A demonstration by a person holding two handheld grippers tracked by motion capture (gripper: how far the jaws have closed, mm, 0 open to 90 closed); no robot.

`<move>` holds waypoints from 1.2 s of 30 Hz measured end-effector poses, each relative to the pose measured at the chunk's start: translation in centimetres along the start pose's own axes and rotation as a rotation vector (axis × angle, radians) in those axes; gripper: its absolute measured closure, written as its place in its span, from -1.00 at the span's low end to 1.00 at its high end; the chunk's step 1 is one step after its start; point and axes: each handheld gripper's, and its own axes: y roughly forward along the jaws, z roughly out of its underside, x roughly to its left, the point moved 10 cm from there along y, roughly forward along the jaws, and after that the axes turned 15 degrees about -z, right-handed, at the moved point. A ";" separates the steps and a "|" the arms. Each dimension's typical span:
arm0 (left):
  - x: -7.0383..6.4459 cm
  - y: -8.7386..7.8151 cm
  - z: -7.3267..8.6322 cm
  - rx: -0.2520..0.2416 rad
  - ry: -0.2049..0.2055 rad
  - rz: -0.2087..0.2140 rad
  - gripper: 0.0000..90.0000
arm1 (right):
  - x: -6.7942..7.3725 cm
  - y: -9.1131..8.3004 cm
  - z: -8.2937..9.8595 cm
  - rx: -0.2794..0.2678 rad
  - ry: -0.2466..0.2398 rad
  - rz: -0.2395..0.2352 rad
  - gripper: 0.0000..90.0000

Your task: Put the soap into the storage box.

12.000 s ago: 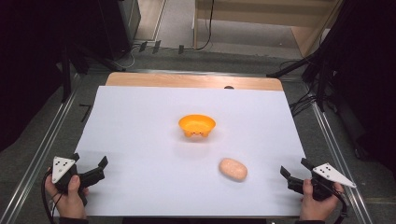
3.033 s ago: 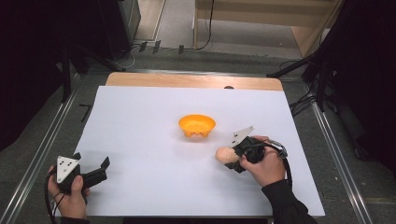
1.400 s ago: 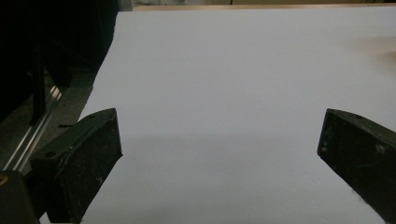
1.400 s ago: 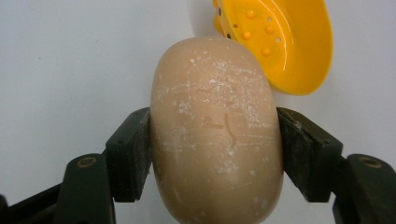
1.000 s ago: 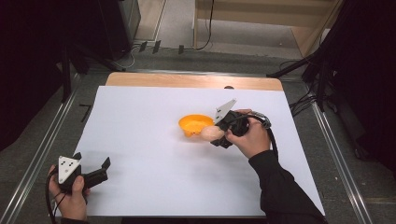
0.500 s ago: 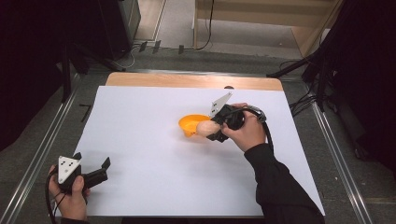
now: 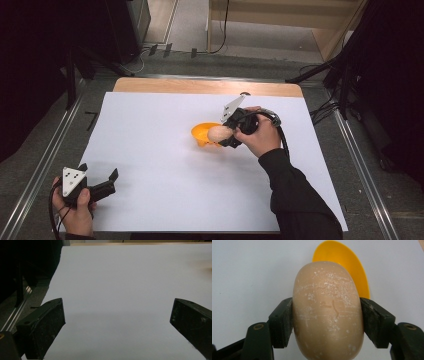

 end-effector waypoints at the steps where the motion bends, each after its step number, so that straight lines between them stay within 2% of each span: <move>1: 0.0 0.0 0.0 0.000 0.000 0.000 -1.00 | -0.1 0.1 -0.2 -0.006 -0.013 0.000 -0.27; 7: 0.0 0.0 0.0 0.000 0.000 0.001 -1.00 | -0.6 0.7 -0.6 0.008 -0.010 -0.009 -0.27; 11: 0.0 0.0 0.0 -0.001 -0.002 0.002 -1.00 | -1.2 1.1 -1.0 0.019 -0.029 -0.009 -0.27; 21: 0.0 0.0 0.0 0.000 -0.002 0.003 -1.00 | -2.4 1.7 -1.2 0.034 -0.017 -0.015 -0.27; 34: 0.0 0.0 0.0 -0.002 -0.007 0.005 -1.00 | -2.9 2.3 -2.0 0.045 -0.026 -0.032 -0.27; 36: 0.0 0.0 0.0 -0.001 -0.004 0.005 -1.00 | -3.0 2.5 -2.0 0.044 -0.014 -0.036 -0.27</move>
